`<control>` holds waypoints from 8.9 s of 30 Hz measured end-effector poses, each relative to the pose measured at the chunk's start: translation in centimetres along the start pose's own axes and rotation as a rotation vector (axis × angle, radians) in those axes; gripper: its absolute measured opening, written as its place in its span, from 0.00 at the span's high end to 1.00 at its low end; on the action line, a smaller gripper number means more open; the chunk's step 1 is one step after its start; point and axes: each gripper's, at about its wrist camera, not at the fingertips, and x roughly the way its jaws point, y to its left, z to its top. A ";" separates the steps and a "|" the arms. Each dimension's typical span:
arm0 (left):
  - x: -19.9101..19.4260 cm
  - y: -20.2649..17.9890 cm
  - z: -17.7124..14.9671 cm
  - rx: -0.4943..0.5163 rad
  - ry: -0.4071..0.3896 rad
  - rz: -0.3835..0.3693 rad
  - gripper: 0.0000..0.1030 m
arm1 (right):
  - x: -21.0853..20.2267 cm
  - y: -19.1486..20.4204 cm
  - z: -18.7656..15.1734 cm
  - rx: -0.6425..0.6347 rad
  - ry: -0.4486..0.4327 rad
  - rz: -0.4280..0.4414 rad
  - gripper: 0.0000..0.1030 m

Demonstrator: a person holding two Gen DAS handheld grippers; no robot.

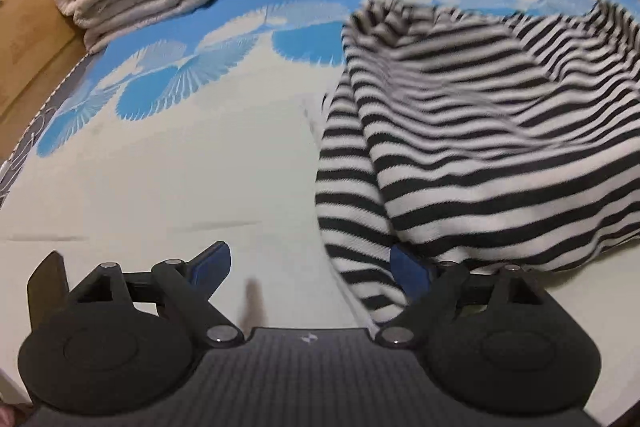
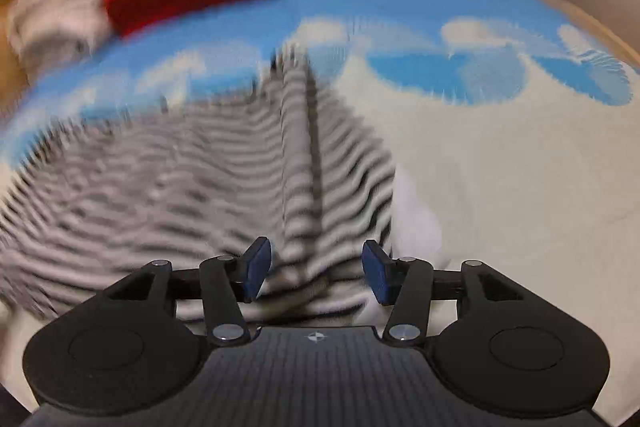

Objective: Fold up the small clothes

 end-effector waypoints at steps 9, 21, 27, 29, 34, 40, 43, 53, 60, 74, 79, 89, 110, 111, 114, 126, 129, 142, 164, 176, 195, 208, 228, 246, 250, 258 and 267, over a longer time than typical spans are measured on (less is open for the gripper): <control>-0.5 2.8 -0.9 -0.105 0.027 0.044 0.12 | -0.1 -2.1 0.4 0.125 0.062 -0.028 0.48; -6.6 -0.2 -2.3 -0.344 -0.035 0.024 0.00 | -5.0 0.3 -4.5 0.267 -0.092 0.109 0.17; -5.8 -0.4 -2.1 -0.336 -0.030 0.014 0.00 | -3.8 0.1 -4.3 0.313 -0.060 0.102 0.17; -5.6 -0.3 -2.0 -0.340 -0.025 0.012 0.00 | -3.7 -0.3 -4.3 0.367 -0.041 0.110 0.17; -5.4 -0.4 -1.9 -0.341 -0.018 0.007 0.00 | -2.9 -0.6 -4.4 0.431 -0.004 0.125 0.17; -5.2 -0.4 -1.8 -0.344 -0.014 -0.003 0.00 | -1.6 -1.7 -4.3 0.511 0.021 0.095 0.17; -5.0 -0.2 -1.8 -0.346 -0.010 -0.006 0.00 | -1.0 -2.9 -4.4 0.598 0.028 0.091 0.17; -3.4 2.0 -1.5 -0.511 0.050 -0.107 0.00 | 1.8 -7.2 -4.3 0.983 -0.051 0.153 0.07; -2.5 3.1 -1.3 -0.569 0.084 -0.108 0.00 | 2.3 -6.6 -4.0 1.007 -0.083 0.136 0.04; -1.2 7.0 -1.5 -0.723 0.153 -0.021 0.00 | 0.6 -2.4 2.2 0.709 -0.156 -0.054 0.79; -1.2 8.2 -1.8 -0.725 0.158 -0.018 0.00 | -4.8 15.3 8.6 0.031 -0.430 -0.081 0.81; -1.7 10.9 -3.8 -0.786 0.164 0.008 0.00 | 3.9 38.8 -7.8 -0.792 -0.242 0.062 0.80; -2.8 9.3 -2.4 -0.762 0.062 -0.073 0.00 | -4.1 34.8 -9.6 -0.768 -0.320 0.420 0.28; -2.8 9.2 -2.3 -0.767 0.061 -0.080 0.00 | -5.7 33.1 -8.7 -0.718 -0.352 0.434 0.29; -2.8 8.5 -2.1 -0.774 0.070 -0.104 0.00 | -8.2 28.9 -6.8 -0.596 -0.448 0.333 0.44; -5.8 6.2 -3.8 -0.911 0.049 -0.227 0.00 | -0.2 27.9 -9.7 -0.623 -0.205 0.255 0.78; -7.4 5.0 -3.8 -0.952 0.017 -0.287 0.00 | -0.7 26.2 -8.1 -0.614 -0.168 0.345 0.74; -1.2 0.6 -2.6 -0.784 0.141 -0.189 0.00 | -0.2 22.7 10.2 -0.500 -0.174 0.464 0.64; 5.5 5.6 5.5 -0.878 0.194 -0.297 0.65 | 19.8 24.2 17.7 -0.412 0.358 0.612 0.65; 21.0 -0.5 29.4 -0.422 0.118 -0.392 0.70 | 13.3 7.9 9.6 0.221 0.151 0.512 0.59; 15.5 5.7 19.7 -0.488 0.139 -0.527 0.02 | 23.5 14.7 19.6 0.058 0.300 0.558 0.11; 20.8 0.9 29.1 -0.418 0.079 -0.537 0.53 | 18.4 9.4 18.3 0.177 0.133 0.563 0.63; -2.4 -1.2 15.5 -0.112 -0.190 -0.091 0.00 | 0.5 7.8 11.5 0.046 -0.223 0.176 0.04; -9.7 -8.9 -1.0 -0.211 -0.170 -0.069 0.00 | -7.6 12.6 -8.0 -0.144 -0.357 0.030 0.01; -9.2 -9.0 -0.6 -0.210 -0.168 -0.071 0.00 | -6.7 12.8 -7.6 -0.115 -0.334 0.065 0.01; -8.6 -8.5 -0.2 -0.235 -0.153 -0.069 0.00 | -6.0 13.8 -7.8 -0.158 -0.317 0.073 0.01; -8.3 -8.8 0.0 -0.224 -0.154 -0.062 0.00 | -5.7 14.9 -8.2 -0.250 -0.337 0.065 0.01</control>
